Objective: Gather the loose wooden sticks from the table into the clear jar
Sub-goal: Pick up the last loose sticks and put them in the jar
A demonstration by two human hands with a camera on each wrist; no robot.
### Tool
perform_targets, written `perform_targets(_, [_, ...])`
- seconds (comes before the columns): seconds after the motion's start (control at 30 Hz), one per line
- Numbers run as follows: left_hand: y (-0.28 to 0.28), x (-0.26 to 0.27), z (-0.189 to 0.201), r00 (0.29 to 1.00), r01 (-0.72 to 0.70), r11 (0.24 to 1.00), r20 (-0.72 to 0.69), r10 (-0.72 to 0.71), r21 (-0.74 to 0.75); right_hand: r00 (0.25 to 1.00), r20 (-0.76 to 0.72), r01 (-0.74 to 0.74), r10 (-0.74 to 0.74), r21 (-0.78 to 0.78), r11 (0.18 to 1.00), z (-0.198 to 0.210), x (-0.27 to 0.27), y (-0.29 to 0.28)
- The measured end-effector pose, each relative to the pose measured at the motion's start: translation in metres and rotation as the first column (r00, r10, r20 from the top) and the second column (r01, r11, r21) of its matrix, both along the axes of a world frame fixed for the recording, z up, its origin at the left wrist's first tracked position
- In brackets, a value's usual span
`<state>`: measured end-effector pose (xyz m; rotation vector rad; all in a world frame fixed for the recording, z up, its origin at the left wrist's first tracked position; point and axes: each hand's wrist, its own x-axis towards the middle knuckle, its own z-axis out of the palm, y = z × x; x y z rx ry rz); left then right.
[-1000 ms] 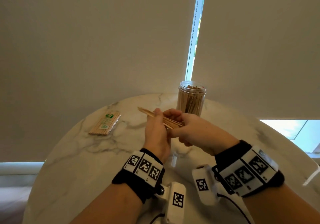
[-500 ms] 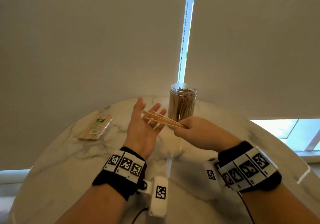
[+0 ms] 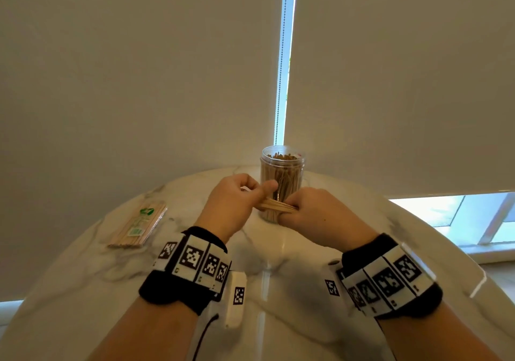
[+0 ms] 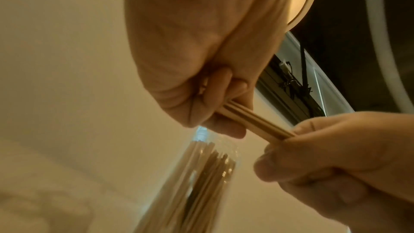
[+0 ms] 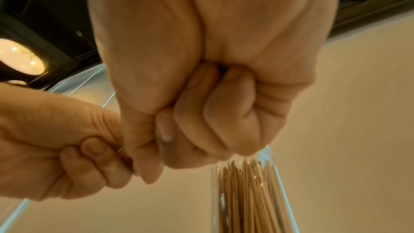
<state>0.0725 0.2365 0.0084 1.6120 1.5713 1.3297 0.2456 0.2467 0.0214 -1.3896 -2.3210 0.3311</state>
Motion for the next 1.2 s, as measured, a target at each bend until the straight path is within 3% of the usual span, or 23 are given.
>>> perform_targets(0.13, [-0.001, 0.017, -0.009, 0.999, -0.038, 0.999, 0.025, 0.037, 0.034, 0.995, 0.092, 0.026, -0.035, 0.098, 0.995, -0.002, -0.002, -0.003])
perform_targets(0.23, [0.002, 0.018, -0.01, 0.99, -0.14, 0.989, 0.029, 0.138, 0.055, 0.995, 0.09, 0.022, -0.038, 0.17, 0.985, -0.001, 0.001, -0.002])
perform_targets(0.33, [0.002, 0.01, -0.007, 0.963, -0.254, 0.961, 0.12, 0.241, 0.109, 0.996, 0.072, 0.034, -0.052, 0.237, 0.971, 0.002, 0.001, -0.003])
perform_targets(0.53, [-0.009, 0.023, 0.001, 0.978, -0.041, 0.993, 0.207, 0.016, 0.115, 0.988, 0.091, 0.093, -0.121, 0.264, 0.96, -0.007, -0.003, -0.002])
perform_targets(0.63, [-0.008, 0.019, 0.005, 0.971, -0.086, 0.985, 0.236, 0.049, 0.15, 0.999, -0.051, 0.001, 0.007, 0.161, 0.987, -0.002, 0.003, 0.001])
perform_targets(0.73, [-0.005, 0.014, 0.004, 0.944, -0.179, 0.969, 0.305, 0.121, 0.169, 0.98, -0.175, -0.056, 0.093, 0.206, 0.977, 0.003, 0.005, 0.001])
perform_targets(0.87, [-0.002, 0.016, -0.001, 0.907, -0.19, 0.974, 0.402, 0.126, 0.123, 0.981, -0.155, -0.07, 0.12, 0.293, 0.953, 0.003, 0.007, 0.002])
perform_targets(1.0, [-0.001, 0.027, -0.008, 0.922, -0.109, 0.991, 0.38, 0.071, 0.08, 0.991, -0.126, -0.005, 0.052, 0.344, 0.939, 0.003, 0.005, 0.001])
perform_targets(1.2, [0.001, 0.03, -0.009, 0.947, 0.009, 1.0, 0.32, 0.0, -0.027, 0.982, -0.174, -0.044, 0.066, 0.131, 0.99, 0.016, 0.02, 0.002])
